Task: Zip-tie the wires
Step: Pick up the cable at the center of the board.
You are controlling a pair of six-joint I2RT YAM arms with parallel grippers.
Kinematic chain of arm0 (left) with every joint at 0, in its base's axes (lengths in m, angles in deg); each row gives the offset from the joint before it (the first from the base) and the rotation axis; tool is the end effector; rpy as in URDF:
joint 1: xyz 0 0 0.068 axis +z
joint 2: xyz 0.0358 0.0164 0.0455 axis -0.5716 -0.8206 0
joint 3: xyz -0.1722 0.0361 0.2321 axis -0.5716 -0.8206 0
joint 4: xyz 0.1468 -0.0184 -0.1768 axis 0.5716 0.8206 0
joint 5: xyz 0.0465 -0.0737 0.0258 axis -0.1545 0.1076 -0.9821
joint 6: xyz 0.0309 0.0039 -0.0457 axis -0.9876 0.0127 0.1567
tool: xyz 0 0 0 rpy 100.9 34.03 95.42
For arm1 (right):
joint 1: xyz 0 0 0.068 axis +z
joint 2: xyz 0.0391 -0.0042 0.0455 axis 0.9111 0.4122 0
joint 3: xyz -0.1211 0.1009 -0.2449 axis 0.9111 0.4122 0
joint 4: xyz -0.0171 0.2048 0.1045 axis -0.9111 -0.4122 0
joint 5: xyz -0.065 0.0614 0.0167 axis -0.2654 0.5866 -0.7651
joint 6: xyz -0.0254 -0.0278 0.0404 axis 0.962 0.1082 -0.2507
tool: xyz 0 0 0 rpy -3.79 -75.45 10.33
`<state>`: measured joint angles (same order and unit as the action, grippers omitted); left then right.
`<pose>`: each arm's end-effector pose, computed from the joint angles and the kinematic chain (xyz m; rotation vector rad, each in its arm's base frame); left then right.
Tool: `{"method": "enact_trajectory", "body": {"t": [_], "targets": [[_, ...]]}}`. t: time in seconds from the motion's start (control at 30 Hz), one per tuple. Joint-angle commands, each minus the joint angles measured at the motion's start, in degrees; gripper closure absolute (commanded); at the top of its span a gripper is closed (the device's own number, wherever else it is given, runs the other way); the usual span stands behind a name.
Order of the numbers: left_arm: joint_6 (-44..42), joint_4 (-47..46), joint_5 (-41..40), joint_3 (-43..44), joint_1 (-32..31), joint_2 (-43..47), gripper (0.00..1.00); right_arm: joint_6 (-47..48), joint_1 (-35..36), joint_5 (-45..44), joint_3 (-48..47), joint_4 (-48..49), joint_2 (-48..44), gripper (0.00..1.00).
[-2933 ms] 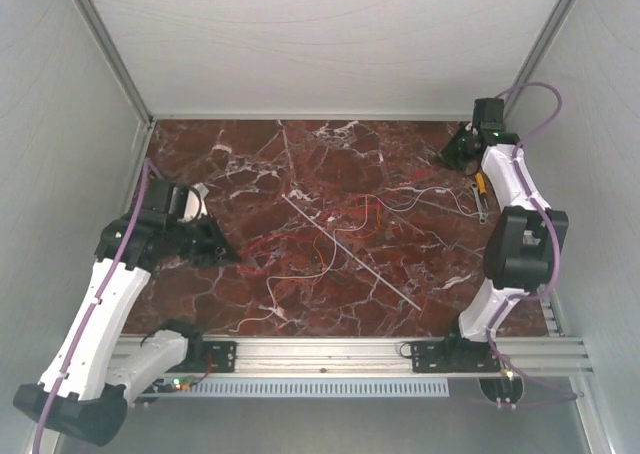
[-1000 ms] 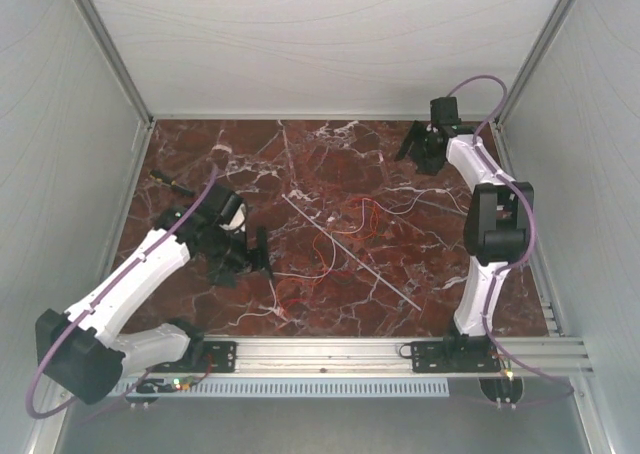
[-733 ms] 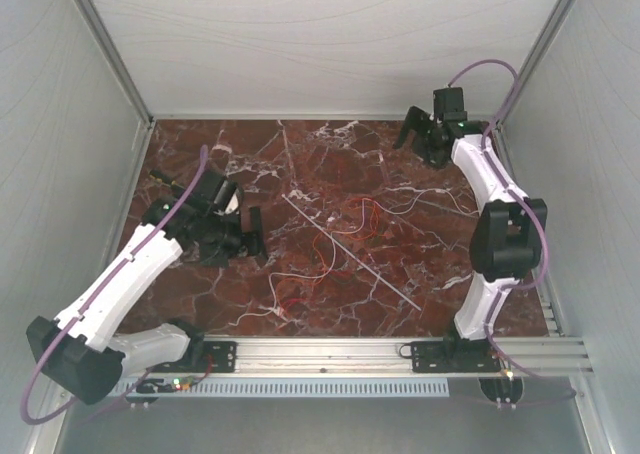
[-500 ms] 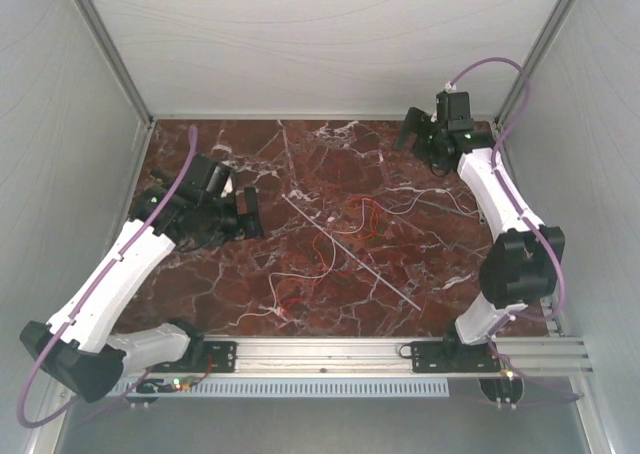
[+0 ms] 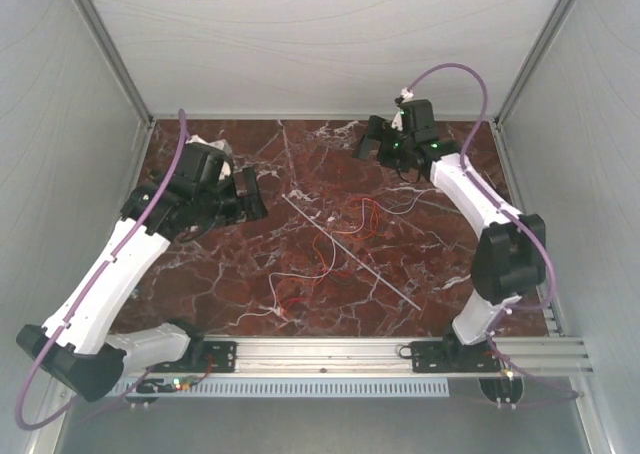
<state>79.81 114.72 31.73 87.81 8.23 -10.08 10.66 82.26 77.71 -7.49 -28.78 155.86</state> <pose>0.1585 -0.0780 0.3780 -0.0961 2.4462 -0.4144 0.3404 0.1088 0.3404 0.1237 2.2792 0.6264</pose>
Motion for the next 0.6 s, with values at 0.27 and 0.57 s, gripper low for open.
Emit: {"method": "enact_trajectory", "body": {"t": [0.27, 0.57], "targets": [[1.26, -3.04, 3.38, 0.14, -0.17, 4.78, 0.05, -6.88, 3.44, 4.82, -11.47, 12.18, 20.86, 0.12], [4.23, -1.77, 4.56, -2.07, -0.17, 8.20, 0.08, -8.44, 4.06, 6.45, -24.85, 9.21, 35.03, 0.28]]}}
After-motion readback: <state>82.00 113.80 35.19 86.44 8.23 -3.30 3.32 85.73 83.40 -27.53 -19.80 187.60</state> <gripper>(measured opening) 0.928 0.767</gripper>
